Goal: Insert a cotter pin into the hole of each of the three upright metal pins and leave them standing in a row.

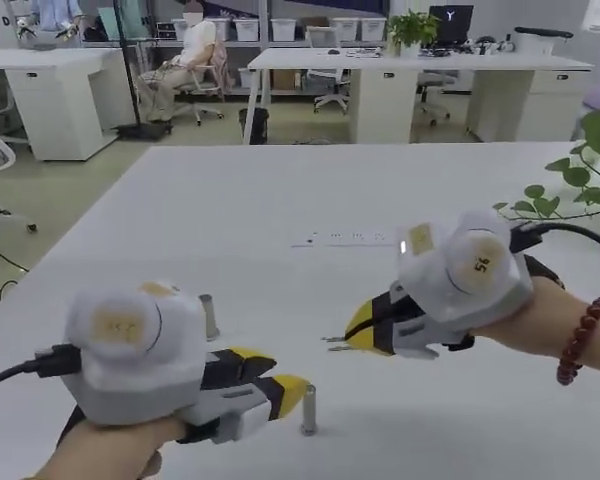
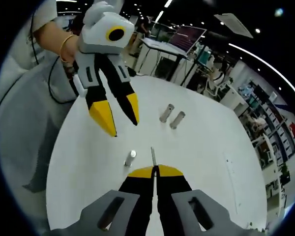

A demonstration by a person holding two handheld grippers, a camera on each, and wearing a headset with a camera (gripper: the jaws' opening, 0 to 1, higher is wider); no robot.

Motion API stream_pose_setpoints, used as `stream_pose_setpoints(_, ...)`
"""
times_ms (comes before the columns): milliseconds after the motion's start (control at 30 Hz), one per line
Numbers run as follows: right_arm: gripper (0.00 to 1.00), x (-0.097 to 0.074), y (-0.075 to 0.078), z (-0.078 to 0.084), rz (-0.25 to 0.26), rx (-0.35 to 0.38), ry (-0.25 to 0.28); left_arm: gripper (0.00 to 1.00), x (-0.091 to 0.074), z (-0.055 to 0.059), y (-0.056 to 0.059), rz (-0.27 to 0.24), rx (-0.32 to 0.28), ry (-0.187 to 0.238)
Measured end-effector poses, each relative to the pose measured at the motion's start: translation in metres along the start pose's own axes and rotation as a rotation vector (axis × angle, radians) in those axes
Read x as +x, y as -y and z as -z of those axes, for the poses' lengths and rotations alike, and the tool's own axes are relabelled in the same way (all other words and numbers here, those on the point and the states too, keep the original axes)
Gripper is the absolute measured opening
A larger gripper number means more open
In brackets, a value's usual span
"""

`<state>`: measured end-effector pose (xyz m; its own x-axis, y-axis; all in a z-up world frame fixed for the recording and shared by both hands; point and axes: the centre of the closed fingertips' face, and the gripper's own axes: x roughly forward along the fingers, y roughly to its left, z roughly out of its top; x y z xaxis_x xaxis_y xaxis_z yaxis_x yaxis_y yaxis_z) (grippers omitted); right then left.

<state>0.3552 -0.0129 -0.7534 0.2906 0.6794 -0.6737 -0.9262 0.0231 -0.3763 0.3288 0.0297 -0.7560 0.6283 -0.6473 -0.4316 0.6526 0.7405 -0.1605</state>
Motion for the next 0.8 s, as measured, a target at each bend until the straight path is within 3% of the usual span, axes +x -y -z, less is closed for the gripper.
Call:
stream_pose_setpoints(133, 0.01, -0.006, -0.009, -0.009, 0.004, -0.03, 0.019, 0.22, 0.003, -0.005, 0.007, 0.047, -0.072, 0.025)
stream_pose_setpoints(333, 0.01, -0.01, -0.02, -0.017, 0.0, -0.049, 0.048, 0.16, 0.004, -0.009, 0.016, 0.099, -0.132, 0.044)
stream_pose_setpoints(800, 0.02, -0.013, -0.034, -0.024, -0.004, -0.102, 0.068, 0.03, 0.004, -0.015, 0.029, 0.177, -0.224, 0.065)
